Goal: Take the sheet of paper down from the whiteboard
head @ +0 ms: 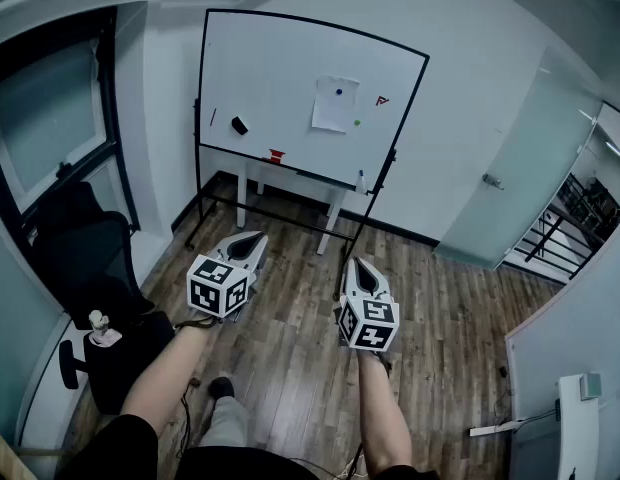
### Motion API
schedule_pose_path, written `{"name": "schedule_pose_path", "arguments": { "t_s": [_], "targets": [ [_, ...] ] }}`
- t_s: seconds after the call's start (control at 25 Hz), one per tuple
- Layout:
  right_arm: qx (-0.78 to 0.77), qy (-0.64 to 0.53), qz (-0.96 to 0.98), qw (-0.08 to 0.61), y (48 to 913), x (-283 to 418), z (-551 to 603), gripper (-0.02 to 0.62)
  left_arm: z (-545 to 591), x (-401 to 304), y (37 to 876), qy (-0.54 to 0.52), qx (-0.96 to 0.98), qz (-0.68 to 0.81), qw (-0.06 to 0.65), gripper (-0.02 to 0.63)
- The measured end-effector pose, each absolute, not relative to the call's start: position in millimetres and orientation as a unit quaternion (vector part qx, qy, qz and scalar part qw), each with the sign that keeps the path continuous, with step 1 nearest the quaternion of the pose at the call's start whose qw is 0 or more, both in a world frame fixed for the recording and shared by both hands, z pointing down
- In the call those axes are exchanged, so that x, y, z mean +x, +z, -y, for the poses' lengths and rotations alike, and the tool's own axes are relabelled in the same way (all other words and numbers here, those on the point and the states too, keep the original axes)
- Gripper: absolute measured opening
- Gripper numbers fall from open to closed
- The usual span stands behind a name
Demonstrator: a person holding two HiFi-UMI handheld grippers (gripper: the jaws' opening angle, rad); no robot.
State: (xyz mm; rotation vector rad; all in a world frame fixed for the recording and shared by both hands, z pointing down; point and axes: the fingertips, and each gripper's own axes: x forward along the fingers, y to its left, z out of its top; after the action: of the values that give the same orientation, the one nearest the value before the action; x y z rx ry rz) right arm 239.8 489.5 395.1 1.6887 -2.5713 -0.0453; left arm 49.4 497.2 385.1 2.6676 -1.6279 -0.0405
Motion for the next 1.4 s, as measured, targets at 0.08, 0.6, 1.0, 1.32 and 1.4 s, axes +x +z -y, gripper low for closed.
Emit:
{"name": "schedule_pose_path", "arguments": {
  "t_s": [0.08,0.6,1.0,1.32,1.4],
  "targets": [
    [0.546,-0.012,0.837,0.036,397,240,-506,0.025,-512,53,387,-0.005,0.854,0.521,0.009,0.021],
    [0.541,-0.024,0.839,0.048,394,241,-533,0.026,-537,64,380,0.003,0.859,0.513,0.009,0.021],
    [0.544,-0.021,0.837,0.060,408,232,-502,0.026,-502,62,384,0.021,0.865,0.502,-0.009,0.021],
    [0.554,-0.025,0.830,0.065,406,214,-435,0.026,-430,40,388,0.014,0.870,0.494,0.001,0.021],
    [0.556,-0.025,0.828,0.065,405,212,-415,0.026,-407,37,389,0.015,0.871,0.491,0.002,0.021]
  ]
}}
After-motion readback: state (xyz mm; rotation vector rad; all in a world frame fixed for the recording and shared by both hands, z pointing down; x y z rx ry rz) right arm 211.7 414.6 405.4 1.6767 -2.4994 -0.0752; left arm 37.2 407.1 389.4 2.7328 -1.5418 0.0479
